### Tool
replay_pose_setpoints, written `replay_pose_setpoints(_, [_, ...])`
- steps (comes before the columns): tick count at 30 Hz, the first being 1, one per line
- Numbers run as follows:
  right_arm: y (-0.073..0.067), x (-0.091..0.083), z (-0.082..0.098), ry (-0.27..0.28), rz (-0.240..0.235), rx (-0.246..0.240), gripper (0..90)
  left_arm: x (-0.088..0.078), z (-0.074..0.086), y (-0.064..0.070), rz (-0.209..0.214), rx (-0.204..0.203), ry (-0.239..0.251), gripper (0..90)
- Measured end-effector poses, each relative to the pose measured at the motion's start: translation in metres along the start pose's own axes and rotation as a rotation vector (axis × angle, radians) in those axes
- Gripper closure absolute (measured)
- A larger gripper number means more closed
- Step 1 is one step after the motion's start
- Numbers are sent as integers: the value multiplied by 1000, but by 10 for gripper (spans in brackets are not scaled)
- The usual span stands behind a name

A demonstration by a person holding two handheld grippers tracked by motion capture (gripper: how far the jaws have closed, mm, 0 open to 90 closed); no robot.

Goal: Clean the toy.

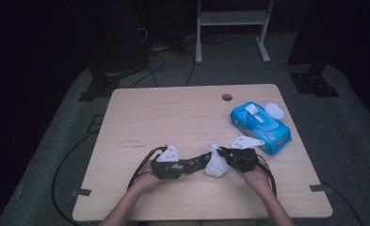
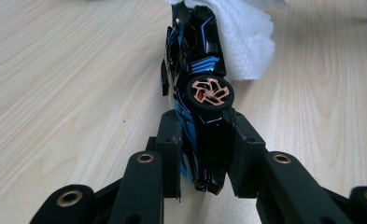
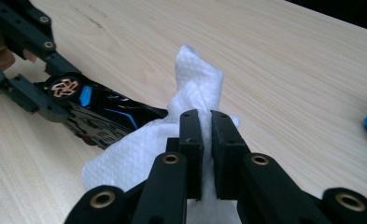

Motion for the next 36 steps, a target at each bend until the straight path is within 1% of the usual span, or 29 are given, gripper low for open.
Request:
replay_pose_setpoints(1, [1,-1,1,-10,13,5,835,0,0,0,1,1,-1,695])
replay_pose_setpoints(4, [0,0,1,-11,12,11,835,0,0,0,2,-8,3,695])
replay_pose_setpoints(5, [-4,1,-2,0,14,-5,835,0,0,0,2,-7,3,694])
replay_pose_setpoints(6, [-12,2,-6,8,-19,-9,835,0,0,0,1,-6,3,694])
replay_pose_setpoints(7, [-18,4,-9,10,-34,-21,835,1,0,0,1,-5,5,694])
replay_pose_setpoints(8, [-27,6,-11,14,-50,-40,835,1,0,1,-1,2,0,694])
replay_pose_setpoints(10, [-46,13,-14,15,-105,-71,835,1,0,2,-4,4,-1,695])
replay_pose_setpoints(11, [-52,16,-14,5,-109,-100,834,1,0,2,-5,0,-3,694])
replay_pose_setpoints(12, [-52,17,-14,5,-103,-111,834,1,0,2,-2,-13,5,695])
replay_pose_setpoints(13, [-49,17,-14,3,-102,-104,834,1,0,2,-1,-19,11,695])
replay_pose_setpoints(14, [-45,16,-13,0,-87,-103,834,1,0,2,-3,-19,12,695])
replay_pose_setpoints(15, [-38,14,-11,-4,-58,-109,833,2,0,2,-6,-18,11,695])
replay_pose_setpoints(16, [-29,10,-9,-2,-37,-88,833,2,0,3,-6,-17,8,695])
replay_pose_setpoints(17, [-24,9,-8,-4,-15,-86,834,2,-1,3,-6,-15,7,694])
replay_pose_setpoints(18, [-19,6,-7,-2,-5,-74,834,2,-1,3,-6,-10,5,694])
replay_pose_setpoints(20, [-18,5,-6,-7,0,-70,835,2,-1,3,-7,-11,5,694])
replay_pose_setpoints(21, [-21,6,-7,-7,2,-75,835,2,-1,3,-4,-18,9,694])
replay_pose_setpoints(22, [-25,7,-8,-6,-13,-77,835,2,-1,3,-2,-17,12,694])
replay_pose_setpoints(24, [-37,12,-12,2,-54,-86,835,2,-1,3,-3,-11,8,694])
replay_pose_setpoints(26, [-54,17,-17,17,-112,-96,834,2,-1,3,-3,-12,8,694])
replay_pose_setpoints(28, [-66,21,-18,19,-131,-118,834,2,-1,3,-4,-7,5,694])
replay_pose_setpoints(29, [-68,22,-18,19,-129,-131,835,2,-1,4,-4,-9,6,694])
replay_pose_setpoints(30, [-67,21,-18,17,-131,-131,835,2,-1,4,-6,-10,10,694])
replay_pose_setpoints(31, [-63,20,-17,12,-119,-128,835,1,0,3,-7,-5,5,694])
replay_pose_setpoints(33, [-48,17,-13,2,-64,-129,835,1,0,3,-8,-6,2,695])
replay_pose_setpoints(34, [-40,14,-12,0,-50,-106,834,1,0,3,-8,-6,2,696])
replay_pose_setpoints(35, [-32,11,-10,-1,-25,-88,835,1,0,3,-8,-4,0,696])
replay_pose_setpoints(36, [-28,9,-9,-5,-1,-100,835,1,0,3,-7,-4,0,696])
Point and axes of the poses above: each handheld gripper's, and its own axes: x roughly forward along the jaws, z roughly out of its underside, y roughly to its right, the point moved 8 cm from there along x, roughly forward along the jaws, and after that the axes turned 2 degrees about -y, right-handed, at the moved point
